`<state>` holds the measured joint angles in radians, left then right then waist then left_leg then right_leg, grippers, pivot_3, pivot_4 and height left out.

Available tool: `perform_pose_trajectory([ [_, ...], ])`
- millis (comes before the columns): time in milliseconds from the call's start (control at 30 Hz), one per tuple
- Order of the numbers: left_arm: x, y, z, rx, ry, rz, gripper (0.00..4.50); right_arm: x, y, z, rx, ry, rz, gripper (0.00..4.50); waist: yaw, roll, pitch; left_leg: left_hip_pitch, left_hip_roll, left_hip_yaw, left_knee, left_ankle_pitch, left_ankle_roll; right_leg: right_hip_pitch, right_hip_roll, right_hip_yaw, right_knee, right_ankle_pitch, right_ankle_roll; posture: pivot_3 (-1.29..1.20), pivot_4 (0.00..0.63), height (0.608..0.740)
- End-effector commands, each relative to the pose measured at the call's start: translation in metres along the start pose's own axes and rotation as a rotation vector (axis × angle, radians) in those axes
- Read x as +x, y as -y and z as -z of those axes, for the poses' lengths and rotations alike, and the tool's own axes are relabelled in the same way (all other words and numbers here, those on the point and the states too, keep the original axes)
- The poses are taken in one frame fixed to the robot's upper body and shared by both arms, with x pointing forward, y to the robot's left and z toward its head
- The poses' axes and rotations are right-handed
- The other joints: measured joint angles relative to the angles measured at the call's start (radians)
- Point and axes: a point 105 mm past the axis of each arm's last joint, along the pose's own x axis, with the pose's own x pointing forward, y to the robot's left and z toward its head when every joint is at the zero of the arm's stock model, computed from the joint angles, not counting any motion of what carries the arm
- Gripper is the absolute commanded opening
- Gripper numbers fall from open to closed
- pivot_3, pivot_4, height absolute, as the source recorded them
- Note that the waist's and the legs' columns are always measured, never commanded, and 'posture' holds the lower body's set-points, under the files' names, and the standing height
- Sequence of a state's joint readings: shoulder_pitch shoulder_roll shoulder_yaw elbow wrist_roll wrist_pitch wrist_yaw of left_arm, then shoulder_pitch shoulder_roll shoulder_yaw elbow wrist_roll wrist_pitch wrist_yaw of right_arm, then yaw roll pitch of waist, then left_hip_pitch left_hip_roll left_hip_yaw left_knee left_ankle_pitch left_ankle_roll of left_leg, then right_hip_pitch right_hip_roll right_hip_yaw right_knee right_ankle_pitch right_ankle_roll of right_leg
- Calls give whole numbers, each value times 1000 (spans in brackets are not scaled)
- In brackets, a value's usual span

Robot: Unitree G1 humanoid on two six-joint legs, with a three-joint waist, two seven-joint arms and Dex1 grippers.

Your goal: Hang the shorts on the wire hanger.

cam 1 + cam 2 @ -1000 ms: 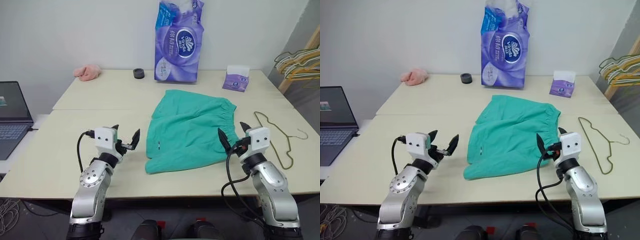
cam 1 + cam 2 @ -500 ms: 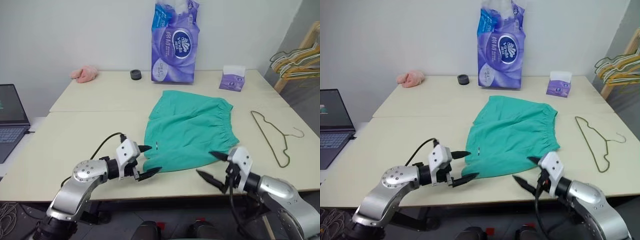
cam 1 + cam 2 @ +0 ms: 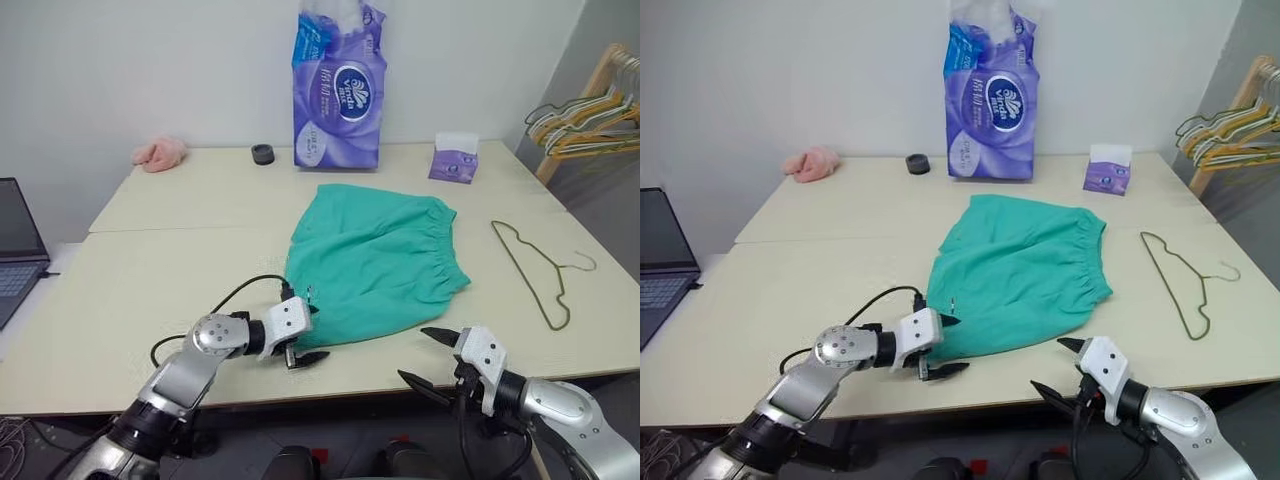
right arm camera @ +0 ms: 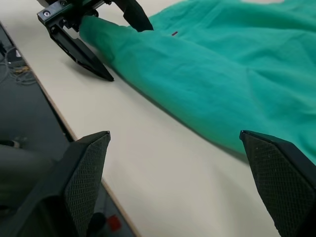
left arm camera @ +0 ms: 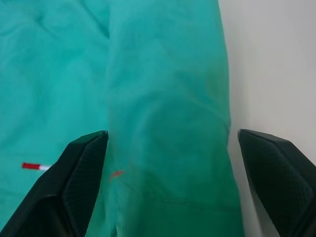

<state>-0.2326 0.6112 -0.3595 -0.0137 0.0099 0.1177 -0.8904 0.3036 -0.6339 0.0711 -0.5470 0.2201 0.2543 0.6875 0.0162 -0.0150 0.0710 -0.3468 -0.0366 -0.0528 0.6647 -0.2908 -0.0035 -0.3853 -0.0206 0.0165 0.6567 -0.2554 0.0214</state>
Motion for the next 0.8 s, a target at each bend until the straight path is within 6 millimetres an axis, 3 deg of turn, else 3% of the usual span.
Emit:
perform_pose_trajectory([
  [33, 2, -6, 15, 14, -69, -27, 3639, -6, 25, -5, -167, -7, 89, 4500, -2, 0, 0, 0, 0, 0, 0, 0, 0, 0, 0, 0, 0, 0, 0, -65, 41, 740],
  [333, 1, -24, 5, -46, -10, -107, 943, -9, 84, 2, -608, -181, 95, 4500, -21, 0, 1, 0, 0, 0, -1, 0, 0, -1, 1, 0, 1, 1, 2, -69, 52, 740],
  [433, 0, -26, -2, -82, 24, -108, 13, -5, 102, 12, -853, -287, 35, 4500, -25, 0, 2, 0, 0, 1, -2, 0, 0, -1, 1, 0, 1, 1, 1, -63, 45, 740],
  [567, -1, -29, -10, -94, 50, -110, 13, 12, 113, 10, -1023, -294, -13, 4500, -32, -1, 3, 0, 0, 2, -2, 0, 0, -2, 0, 1, 1, 1, 1, -52, 42, 740],
  [800, -4, -30, -20, -110, 79, -99, 13, 47, 122, 11, -1164, -291, -45, 4500, -45, -1, 3, 0, -1, 2, -2, 0, 0, -2, 0, 2, 1, 1, 0, -40, 31, 740],
])
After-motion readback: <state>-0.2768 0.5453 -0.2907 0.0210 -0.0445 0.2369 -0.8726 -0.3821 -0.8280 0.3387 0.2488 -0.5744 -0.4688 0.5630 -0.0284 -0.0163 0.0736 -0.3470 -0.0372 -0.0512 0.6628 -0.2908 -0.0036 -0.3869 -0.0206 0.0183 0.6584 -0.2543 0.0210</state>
